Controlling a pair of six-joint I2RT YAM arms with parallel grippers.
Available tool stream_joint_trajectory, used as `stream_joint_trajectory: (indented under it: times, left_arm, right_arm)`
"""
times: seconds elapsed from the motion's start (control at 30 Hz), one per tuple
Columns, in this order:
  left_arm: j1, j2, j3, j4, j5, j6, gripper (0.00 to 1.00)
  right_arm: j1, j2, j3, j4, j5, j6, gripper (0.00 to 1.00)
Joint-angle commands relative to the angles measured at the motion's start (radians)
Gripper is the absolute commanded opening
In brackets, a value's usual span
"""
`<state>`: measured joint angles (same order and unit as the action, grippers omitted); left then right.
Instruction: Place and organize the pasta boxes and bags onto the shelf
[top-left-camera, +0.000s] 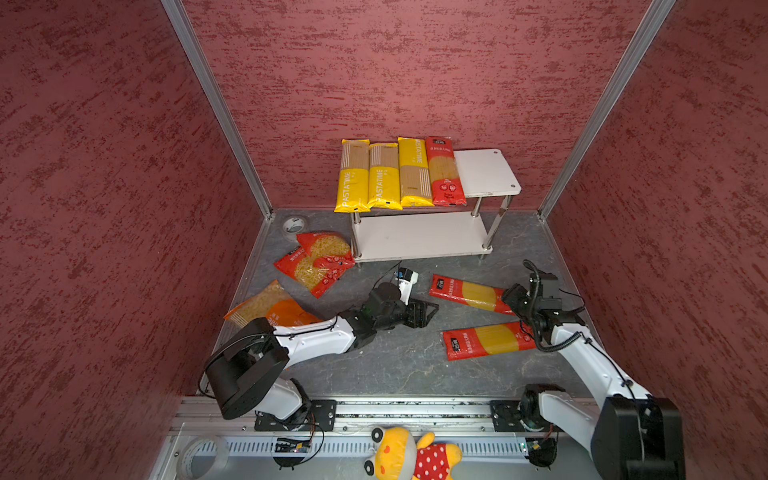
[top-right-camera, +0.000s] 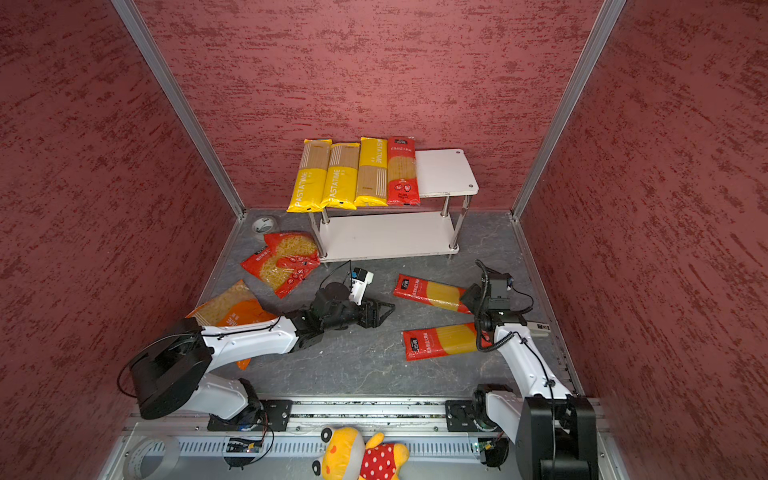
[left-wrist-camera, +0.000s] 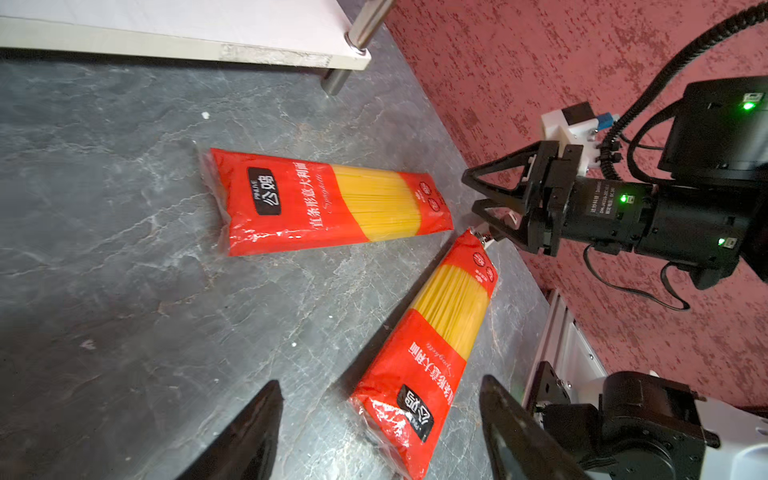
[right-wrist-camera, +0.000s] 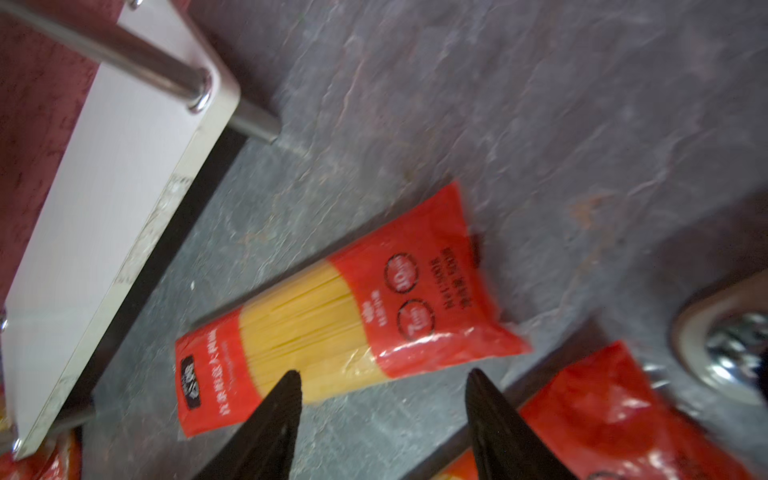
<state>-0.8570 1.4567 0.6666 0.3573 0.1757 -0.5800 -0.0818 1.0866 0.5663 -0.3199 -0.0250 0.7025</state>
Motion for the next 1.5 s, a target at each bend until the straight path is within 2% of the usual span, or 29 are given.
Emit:
stream_joint_trajectory:
  times: [0.0, 0.2, 0.4, 0.53, 0.8, 0.93, 1.0, 1.03, 1.17, 1.3, 1.37, 1.47]
  left_arm:
    - [0.029, -0.017, -0.015, -0.015, -0.018, -0.026, 0.74]
    - [0.063, -0.026, -0.030, -0.013, -0.010, -0.035, 0.75]
    - [0.084, -0.020, -0.046, 0.009, 0.006, -0.046, 0.75]
    - [0.106, 0.007, -0.048, 0.032, 0.026, -0.071, 0.74]
    - [0.146, 0.051, -0.050, 0.066, 0.057, -0.126, 0.74]
    - [0.170, 0.066, -0.054, 0.080, 0.080, -0.168, 0.74]
    - [0.184, 0.064, -0.061, 0.071, 0.084, -0.192, 0.74]
    - [0.191, 0.061, -0.065, 0.063, 0.084, -0.201, 0.74]
    - [0.206, 0.057, -0.078, 0.024, 0.081, -0.233, 0.74]
    - [0.204, 0.057, -0.096, 0.025, 0.087, -0.272, 0.74]
    - [0.204, 0.055, -0.103, 0.026, 0.091, -0.291, 0.74]
    - [0.204, 0.043, -0.116, 0.017, 0.079, -0.304, 0.74]
  right_arm:
    - [-0.073, 0.045, 0.036, 0.054, -0.013, -0.053, 0.65]
    - [-0.122, 0.190, 0.055, 0.150, -0.130, -0.081, 0.64]
    - [-0.085, 0.257, -0.001, 0.234, -0.267, -0.036, 0.54]
    - [0.046, 0.235, -0.048, 0.202, -0.251, 0.010, 0.50]
    - [0.406, 0.135, -0.069, 0.133, -0.158, 0.185, 0.48]
    - [0.499, 0.174, 0.035, 0.090, -0.233, 0.152, 0.48]
    - [0.502, 0.191, 0.096, 0.057, -0.300, 0.097, 0.48]
    - [0.501, 0.194, 0.129, 0.025, -0.297, 0.058, 0.49]
    - [0.424, 0.224, 0.232, -0.076, -0.206, -0.081, 0.53]
    - [0.323, 0.303, 0.250, -0.024, -0.197, -0.101, 0.55]
    - [0.323, 0.352, 0.258, 0.003, -0.186, -0.101, 0.56]
    - [0.330, 0.432, 0.241, 0.053, -0.237, -0.058, 0.56]
